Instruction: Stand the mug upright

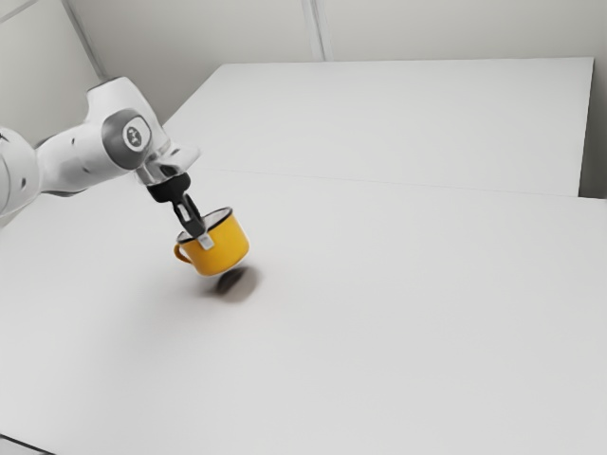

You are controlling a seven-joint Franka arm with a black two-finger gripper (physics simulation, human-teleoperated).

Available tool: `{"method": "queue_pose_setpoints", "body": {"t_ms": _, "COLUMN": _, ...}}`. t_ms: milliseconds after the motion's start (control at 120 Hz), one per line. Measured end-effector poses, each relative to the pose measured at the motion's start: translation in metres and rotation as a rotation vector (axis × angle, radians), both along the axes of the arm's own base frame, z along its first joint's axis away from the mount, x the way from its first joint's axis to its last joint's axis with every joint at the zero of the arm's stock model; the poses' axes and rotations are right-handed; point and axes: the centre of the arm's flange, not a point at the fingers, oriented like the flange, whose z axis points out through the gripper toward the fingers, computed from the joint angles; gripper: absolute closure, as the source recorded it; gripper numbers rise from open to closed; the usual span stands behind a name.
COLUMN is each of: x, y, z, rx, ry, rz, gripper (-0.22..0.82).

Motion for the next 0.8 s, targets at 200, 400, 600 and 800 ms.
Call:
{"method": "queue_pose_setpoints", "body": {"t_ms": 200, "x": -0.003, "y": -0.032, "z": 0.006, "rx": 0.147, "ry": -0.121, "rz": -0.128, "gripper": 0.79}}
{"method": "queue_pose_setpoints", "body": {"t_ms": 400, "x": -0.008, "y": -0.053, "z": -0.005, "rx": 0.211, "ry": -0.188, "rz": -0.198, "gripper": 0.79}}
{"method": "queue_pose_setpoints", "body": {"t_ms": 600, "x": -0.032, "y": -0.062, "z": -0.019, "rx": 0.215, "ry": -0.221, "rz": -0.215, "gripper": 0.79}}
{"method": "queue_pose_setpoints", "body": {"t_ms": 800, "x": -0.053, "y": -0.031, "z": -0.031, "rx": 0.217, "ry": -0.222, "rz": -0.15, "gripper": 0.79}}
